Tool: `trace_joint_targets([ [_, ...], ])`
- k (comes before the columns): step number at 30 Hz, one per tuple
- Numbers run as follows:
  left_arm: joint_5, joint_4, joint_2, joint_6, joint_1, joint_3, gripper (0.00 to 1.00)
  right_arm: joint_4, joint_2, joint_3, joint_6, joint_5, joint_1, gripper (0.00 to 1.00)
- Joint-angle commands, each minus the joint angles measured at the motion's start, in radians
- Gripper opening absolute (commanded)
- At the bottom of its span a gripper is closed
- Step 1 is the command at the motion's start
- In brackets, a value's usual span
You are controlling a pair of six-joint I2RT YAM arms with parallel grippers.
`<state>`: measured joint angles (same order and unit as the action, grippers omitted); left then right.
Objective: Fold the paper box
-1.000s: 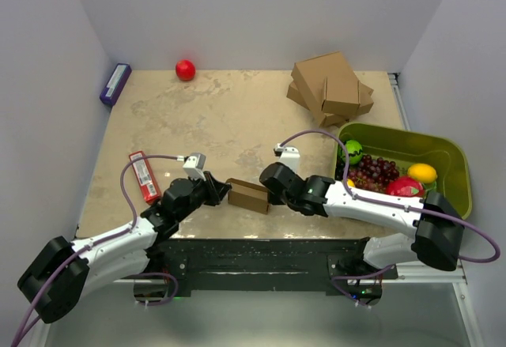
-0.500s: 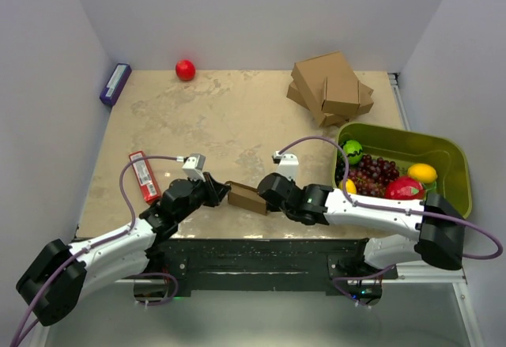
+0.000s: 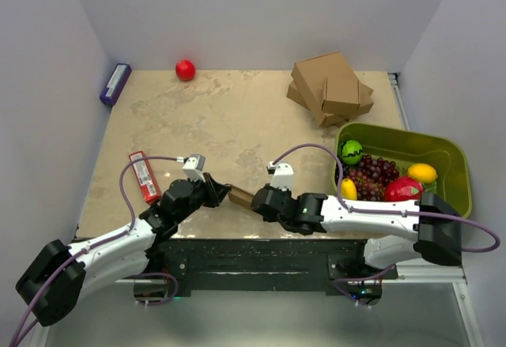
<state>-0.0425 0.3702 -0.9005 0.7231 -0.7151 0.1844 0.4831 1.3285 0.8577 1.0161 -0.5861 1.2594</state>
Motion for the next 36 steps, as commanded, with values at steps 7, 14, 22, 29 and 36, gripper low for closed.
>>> trace_joint_targets([
  [7, 0.05, -0.004, 0.0, 0.026, -0.024, -0.005, 0.14, 0.095, 0.089, -0.008, 0.072, 0.011, 0.04, 0.0],
  [14, 0.047, -0.017, 0.005, -0.005, -0.024, 0.015, 0.13, 0.163, 0.055, 0.072, 0.049, 0.009, 0.04, 0.06],
  [22, 0.058, -0.013, -0.003, -0.04, -0.024, 0.026, 0.14, 0.242, 0.002, 0.173, 0.015, 0.011, 0.04, 0.51],
  [29, 0.058, -0.017, -0.009, -0.042, -0.024, 0.032, 0.13, 0.23, -0.077, 0.181, 0.03, -0.001, -0.008, 0.65],
  [36, 0.059, -0.025, -0.008, -0.047, -0.023, 0.04, 0.13, 0.083, -0.111, 0.096, 0.003, 0.035, -0.118, 0.65],
])
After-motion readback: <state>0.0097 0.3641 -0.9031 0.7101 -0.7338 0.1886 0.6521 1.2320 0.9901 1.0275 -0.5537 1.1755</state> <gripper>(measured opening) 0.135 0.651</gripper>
